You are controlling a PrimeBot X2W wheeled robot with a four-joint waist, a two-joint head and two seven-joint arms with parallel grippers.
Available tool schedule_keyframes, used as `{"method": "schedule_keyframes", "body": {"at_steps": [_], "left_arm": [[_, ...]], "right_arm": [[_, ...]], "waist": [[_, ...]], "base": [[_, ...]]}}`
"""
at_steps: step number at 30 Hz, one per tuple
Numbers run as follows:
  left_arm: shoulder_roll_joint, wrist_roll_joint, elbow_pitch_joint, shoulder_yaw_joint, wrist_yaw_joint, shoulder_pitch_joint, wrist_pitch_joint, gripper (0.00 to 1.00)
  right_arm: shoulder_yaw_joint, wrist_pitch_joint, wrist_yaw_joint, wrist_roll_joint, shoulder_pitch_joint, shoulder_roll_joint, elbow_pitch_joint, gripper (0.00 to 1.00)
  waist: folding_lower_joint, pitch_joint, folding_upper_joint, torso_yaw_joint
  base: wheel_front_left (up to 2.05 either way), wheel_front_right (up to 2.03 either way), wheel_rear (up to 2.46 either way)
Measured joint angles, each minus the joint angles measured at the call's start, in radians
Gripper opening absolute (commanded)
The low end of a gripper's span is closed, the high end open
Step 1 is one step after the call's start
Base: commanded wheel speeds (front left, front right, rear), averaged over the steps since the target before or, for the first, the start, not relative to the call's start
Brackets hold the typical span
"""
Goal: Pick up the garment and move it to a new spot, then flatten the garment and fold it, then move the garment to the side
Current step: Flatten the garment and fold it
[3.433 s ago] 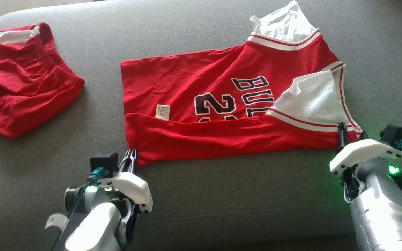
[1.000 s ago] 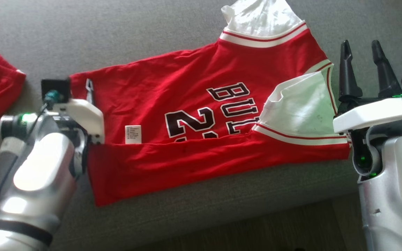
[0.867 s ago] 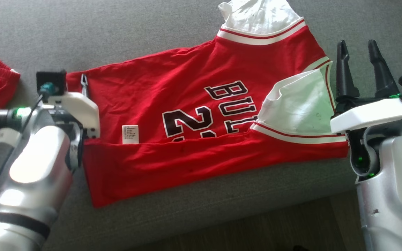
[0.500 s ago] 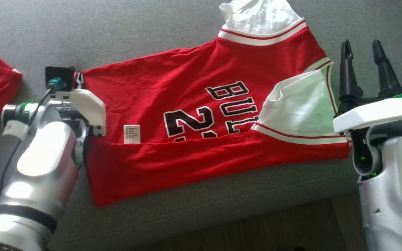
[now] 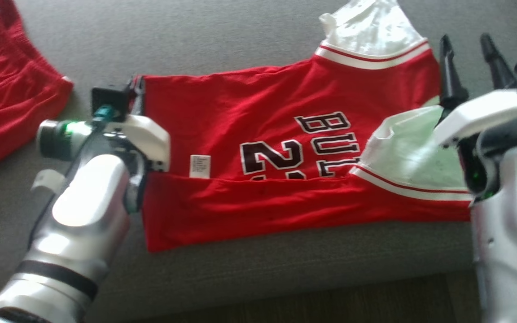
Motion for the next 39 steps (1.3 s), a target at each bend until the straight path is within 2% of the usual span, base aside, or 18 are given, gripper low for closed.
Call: {"method": "schedule_keyframes", "body": {"at_steps": [3,8,12,17,22,29,39], "left_arm": [[-0.022,0.004,-0.035,-0.014,0.0,0.004,-0.014,0.0],[-0.066,0.02,-0.099,-0.037,0.002,0.005,-0.033,0.0],[-0.104,0.033,-0.142,-0.06,0.01,0.005,-0.045,0.0],[-0.133,0.038,-0.177,-0.077,0.01,0.004,-0.049,0.0],[-0.144,0.047,-0.194,-0.096,0.01,0.001,-0.054,0.0],[-0.161,0.048,-0.196,-0.099,0.009,-0.019,-0.057,0.0],[-0.168,0.049,-0.195,-0.104,0.001,-0.036,-0.058,0.0]], "right_arm": [[-0.012,0.055,0.0,-0.016,-0.076,-0.026,0.063,1.0],[-0.021,0.123,0.0,-0.05,-0.241,-0.121,0.227,1.0],[-0.029,0.135,0.0,-0.079,-0.369,-0.199,0.388,1.0],[-0.031,0.148,0.0,-0.088,-0.49,-0.245,0.57,1.0],[-0.007,0.148,0.0,-0.125,-0.587,-0.3,0.702,1.0],[0.008,0.147,0.0,-0.13,-0.666,-0.322,0.843,1.0],[-0.012,0.095,0.0,-0.127,-0.728,-0.344,0.954,1.0]], "waist": [[0.0,0.001,0.0,0.033],[0.0,0.021,0.0,0.097],[0.0,0.052,0.0,0.148],[0.0,0.097,0.0,0.21],[0.0,0.144,0.0,0.259],[0.0,0.19,0.0,0.295],[0.0,0.21,0.0,0.313]], "base": [[0.0,0.0,0.0],[0.0,0.0,0.0],[0.0,0.0,0.0],[0.0,0.0,0.0],[0.0,0.0,0.0],[0.0,0.0,0.0],[0.0,0.0,0.0]]}}
